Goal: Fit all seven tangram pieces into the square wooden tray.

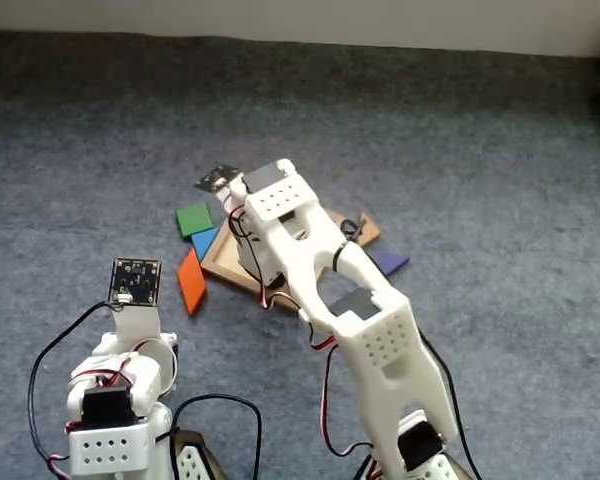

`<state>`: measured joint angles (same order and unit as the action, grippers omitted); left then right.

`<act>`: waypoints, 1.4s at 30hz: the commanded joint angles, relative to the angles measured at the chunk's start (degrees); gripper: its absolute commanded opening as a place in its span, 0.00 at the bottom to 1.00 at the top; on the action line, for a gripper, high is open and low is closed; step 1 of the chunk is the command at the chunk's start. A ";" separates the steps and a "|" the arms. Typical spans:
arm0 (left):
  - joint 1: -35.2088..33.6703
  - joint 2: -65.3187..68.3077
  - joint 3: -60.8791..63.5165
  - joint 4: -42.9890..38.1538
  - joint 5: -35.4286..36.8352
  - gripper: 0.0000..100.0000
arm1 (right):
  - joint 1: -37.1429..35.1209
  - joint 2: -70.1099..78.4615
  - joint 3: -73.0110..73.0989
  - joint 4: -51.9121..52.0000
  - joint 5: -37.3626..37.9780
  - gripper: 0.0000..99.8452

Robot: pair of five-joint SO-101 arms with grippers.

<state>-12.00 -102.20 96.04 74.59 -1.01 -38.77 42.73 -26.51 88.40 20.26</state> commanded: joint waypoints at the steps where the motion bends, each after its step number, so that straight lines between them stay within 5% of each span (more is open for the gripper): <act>1: -0.31 -0.48 1.19 0.35 0.35 0.01 | 2.07 -1.36 4.62 0.75 -0.09 0.01; 13: -0.31 -0.48 1.19 0.35 0.35 0.01 | 9.19 -7.96 11.30 4.62 5.80 0.01; 24: -0.31 -0.48 1.19 0.35 0.35 0.01 | 9.45 -28.79 39.43 -6.37 10.46 0.01; 42: -0.31 -0.48 1.19 0.35 0.35 0.01 | 15.87 -85.23 67.21 -6.29 6.33 0.01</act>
<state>-12.00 -102.20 96.04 74.59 -1.01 -25.67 -34.46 38.37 82.95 27.74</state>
